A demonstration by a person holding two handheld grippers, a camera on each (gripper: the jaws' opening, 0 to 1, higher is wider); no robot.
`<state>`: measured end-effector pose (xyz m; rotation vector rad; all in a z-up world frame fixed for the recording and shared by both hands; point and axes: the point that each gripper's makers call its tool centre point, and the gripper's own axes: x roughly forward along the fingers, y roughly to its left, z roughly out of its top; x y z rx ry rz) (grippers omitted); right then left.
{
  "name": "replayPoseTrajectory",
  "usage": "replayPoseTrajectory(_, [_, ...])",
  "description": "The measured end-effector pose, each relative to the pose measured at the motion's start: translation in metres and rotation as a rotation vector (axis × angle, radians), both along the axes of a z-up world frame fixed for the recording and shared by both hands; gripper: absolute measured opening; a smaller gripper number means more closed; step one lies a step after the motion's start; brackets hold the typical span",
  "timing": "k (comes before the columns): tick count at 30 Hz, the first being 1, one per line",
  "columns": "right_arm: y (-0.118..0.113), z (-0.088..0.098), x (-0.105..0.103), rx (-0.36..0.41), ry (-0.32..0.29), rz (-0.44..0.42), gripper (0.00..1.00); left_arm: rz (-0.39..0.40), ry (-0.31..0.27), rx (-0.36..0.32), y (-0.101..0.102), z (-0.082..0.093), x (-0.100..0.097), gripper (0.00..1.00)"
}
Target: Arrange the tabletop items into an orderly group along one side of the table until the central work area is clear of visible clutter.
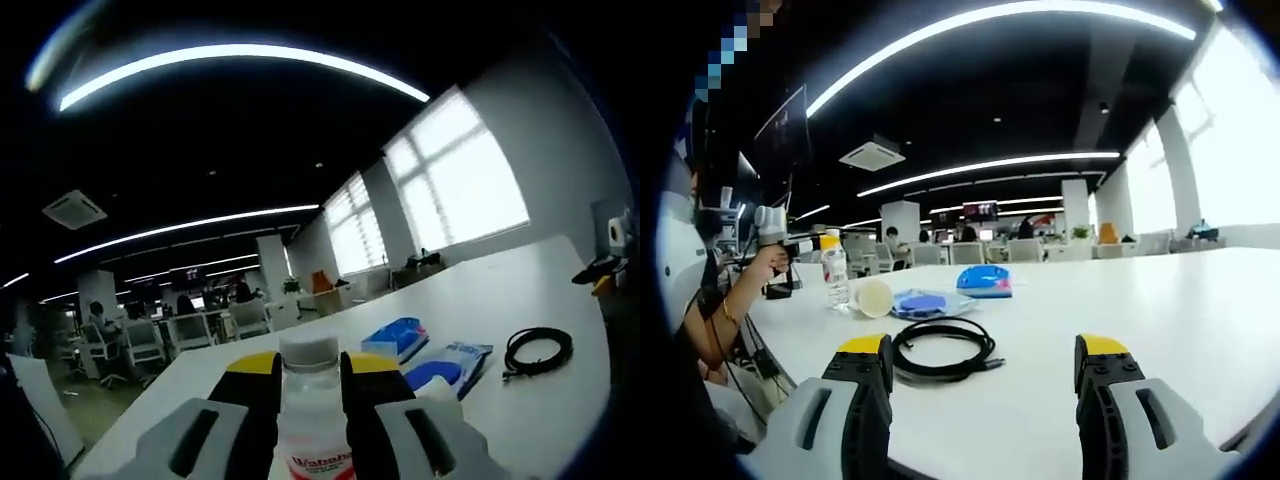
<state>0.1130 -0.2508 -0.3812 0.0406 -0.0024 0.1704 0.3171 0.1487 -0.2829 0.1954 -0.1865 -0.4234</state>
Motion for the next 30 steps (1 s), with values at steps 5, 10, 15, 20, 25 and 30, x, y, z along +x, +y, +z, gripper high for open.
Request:
replayPoseTrajectory(5, [-0.001, 0.0, -0.001, -0.003, 0.003, -0.003, 0.71, 0.016, 0.005, -0.034, 0.007, -0.001, 0.004, 0.22])
replayPoseTrajectory(10, [-0.001, 0.0, 0.0, -0.015, 0.015, -0.004, 0.71, 0.013, 0.018, -0.047, 0.009, -0.001, 0.006, 0.23])
replayPoseTrajectory(15, [0.002, 0.003, 0.002, -0.02, 0.015, 0.002, 0.71, 0.016, 0.023, -0.037, 0.008, -0.002, 0.007, 0.23])
replayPoseTrajectory(20, [0.007, 0.004, 0.004, -0.033, 0.018, 0.017, 0.71, 0.016, 0.032, -0.041, 0.015, -0.004, 0.008, 0.24])
replayPoseTrajectory(25, [0.013, -0.002, 0.005, -0.045, 0.042, 0.03, 0.71, 0.022, 0.043, -0.032, 0.017, -0.005, 0.008, 0.24])
replayPoseTrajectory(30, [0.023, -0.001, 0.007, -0.05, 0.042, 0.05, 0.71, 0.02, 0.047, -0.036, 0.017, -0.005, 0.008, 0.24])
